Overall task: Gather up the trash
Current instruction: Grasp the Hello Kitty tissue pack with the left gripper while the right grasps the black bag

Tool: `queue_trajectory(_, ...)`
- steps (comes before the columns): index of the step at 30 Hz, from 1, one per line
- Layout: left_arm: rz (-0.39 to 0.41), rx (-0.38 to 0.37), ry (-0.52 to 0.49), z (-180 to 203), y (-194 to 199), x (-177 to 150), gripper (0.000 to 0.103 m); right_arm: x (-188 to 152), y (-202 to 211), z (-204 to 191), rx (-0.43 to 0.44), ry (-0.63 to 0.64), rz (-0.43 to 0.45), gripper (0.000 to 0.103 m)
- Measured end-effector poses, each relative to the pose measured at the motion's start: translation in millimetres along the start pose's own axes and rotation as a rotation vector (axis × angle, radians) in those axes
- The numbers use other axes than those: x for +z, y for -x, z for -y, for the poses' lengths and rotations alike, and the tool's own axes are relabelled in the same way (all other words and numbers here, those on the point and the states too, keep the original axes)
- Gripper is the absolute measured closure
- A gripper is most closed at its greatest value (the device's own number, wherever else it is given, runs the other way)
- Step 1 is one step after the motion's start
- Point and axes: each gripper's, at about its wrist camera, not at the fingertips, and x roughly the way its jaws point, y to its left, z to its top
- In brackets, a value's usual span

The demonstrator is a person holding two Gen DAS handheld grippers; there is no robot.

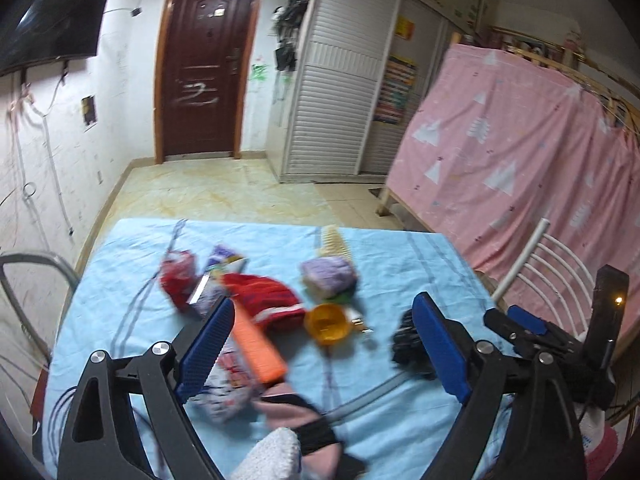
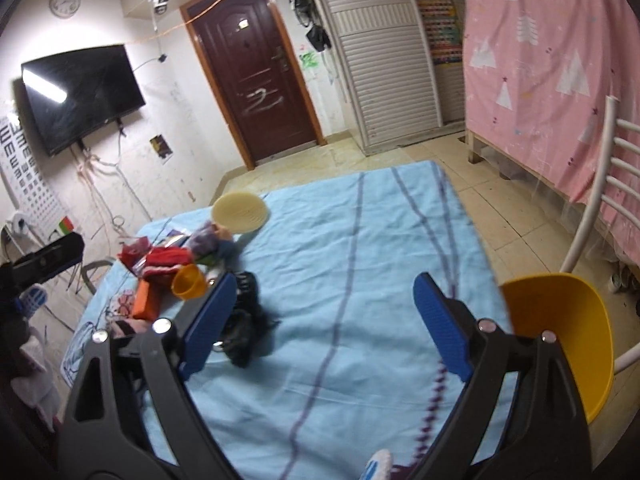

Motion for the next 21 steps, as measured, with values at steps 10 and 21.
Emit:
queue_trajectory(10,-0.062,0.078,0.047,-57.4,-12.8,-15.0,0.021,6.6,-24.8,-43.1,-0.006,0.085,-0.046,0.016)
queue_trajectory(21,-0.190,0.079,0.060,-91.1,-50.6,-38.5,0.021,6.8,-58.7,-58.7,-0.038,0.135,-0.131,0.011)
